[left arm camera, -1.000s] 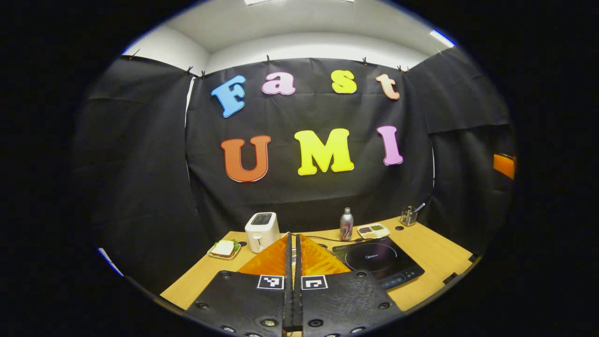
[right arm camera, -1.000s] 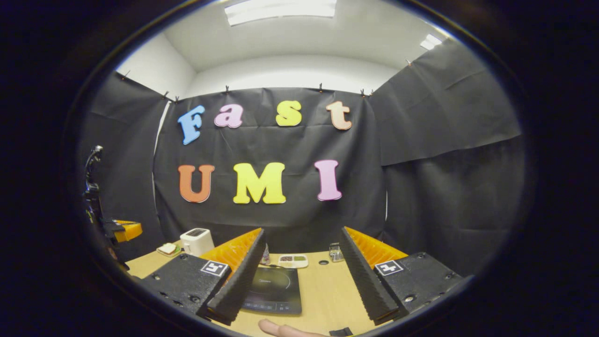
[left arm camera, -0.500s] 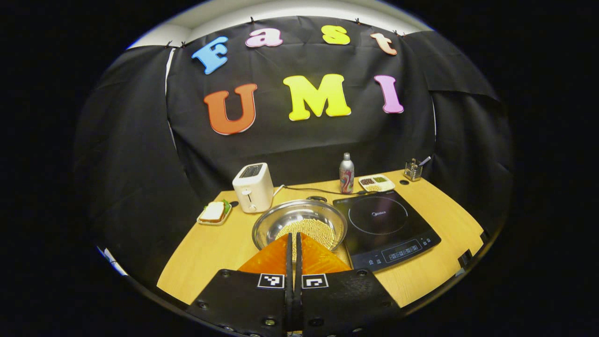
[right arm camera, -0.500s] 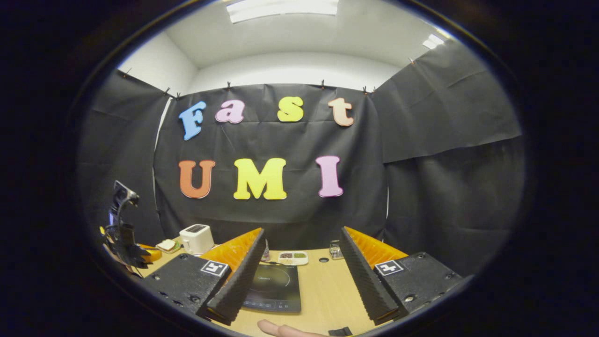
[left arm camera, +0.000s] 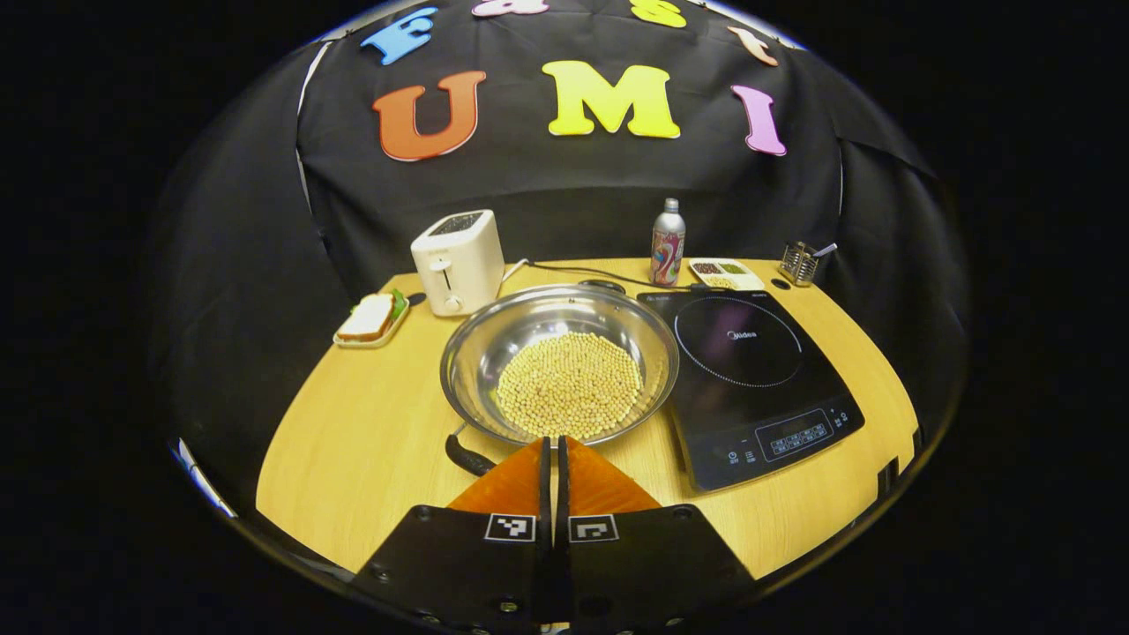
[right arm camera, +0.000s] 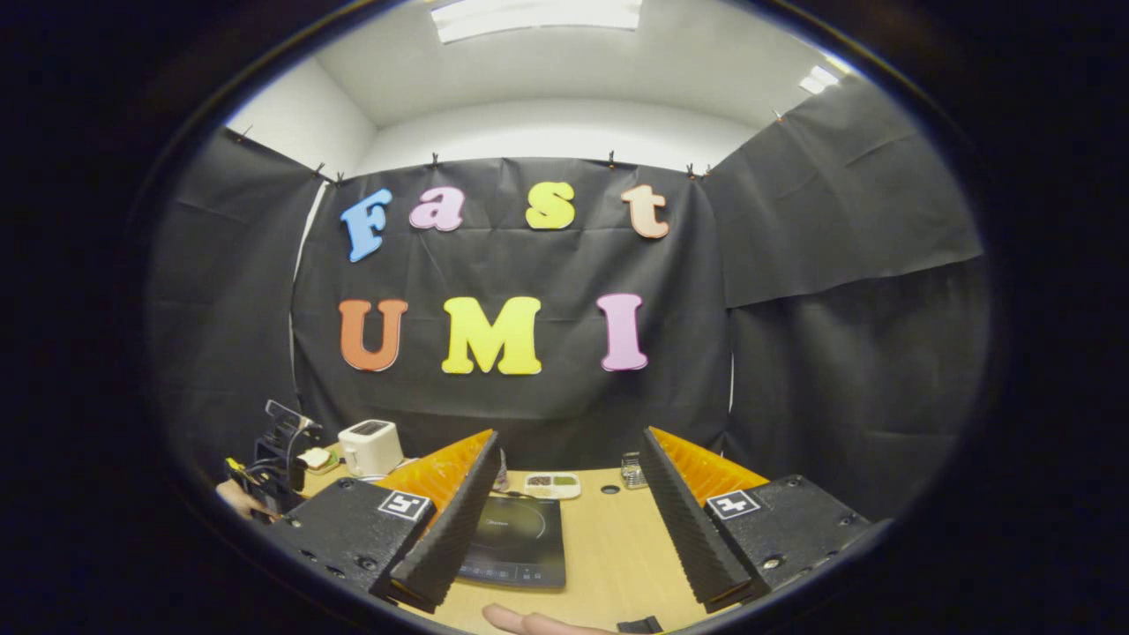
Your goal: First push the handle of the pot to place it horizontally, then grasp the pot with both hands and set it on the induction cooktop.
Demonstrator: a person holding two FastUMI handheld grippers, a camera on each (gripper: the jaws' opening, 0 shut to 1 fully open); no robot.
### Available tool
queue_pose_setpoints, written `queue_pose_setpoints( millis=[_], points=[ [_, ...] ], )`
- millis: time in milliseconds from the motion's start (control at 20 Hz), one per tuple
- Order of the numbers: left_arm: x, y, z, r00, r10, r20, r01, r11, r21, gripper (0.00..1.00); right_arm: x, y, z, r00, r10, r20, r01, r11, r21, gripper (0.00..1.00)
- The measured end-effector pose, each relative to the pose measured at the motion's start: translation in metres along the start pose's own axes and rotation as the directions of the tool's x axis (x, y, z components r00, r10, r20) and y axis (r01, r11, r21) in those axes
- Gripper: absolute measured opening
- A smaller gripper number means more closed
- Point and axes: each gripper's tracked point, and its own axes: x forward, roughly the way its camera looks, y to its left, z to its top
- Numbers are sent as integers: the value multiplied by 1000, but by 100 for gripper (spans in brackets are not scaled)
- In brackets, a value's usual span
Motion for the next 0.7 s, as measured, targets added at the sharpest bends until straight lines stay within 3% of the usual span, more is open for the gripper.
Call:
queue_pose_setpoints(
  millis=[200,400,450,500,550,600,650,700],
  points=[
    [27,0,-23,995,-35,-92,30,998,-55,0,2,3,-7,1000,3,-12,-3,1000,-9,96],
    [47,11,-37,987,-2,-163,-12,996,-88,0,6,7,-11,1000,0,-23,0,1000,-9,96],
    [49,12,-39,985,-1,-173,-15,996,-93,11,7,8,-11,1000,0,-22,0,1000,-13,96],
    [50,14,-41,984,4,-178,-22,995,-97,0,7,10,-12,1000,2,-20,-2,1000,-16,96],
    [50,14,-39,984,-4,-177,-14,994,-105,0,7,10,-12,1000,2,-19,-2,1000,-21,96],
    [50,13,-40,985,-10,-175,-10,994,-110,11,8,12,-12,1000,1,-17,-1,1000,-24,96],
    [51,13,-40,985,-14,-171,-6,993,-117,10,7,13,-11,1000,2,-13,-2,1000,-26,96],
    [50,14,-41,985,-17,-170,-4,992,-123,0,8,13,-11,1000,1,-10,-1,1000,-23,96]
  ],
)
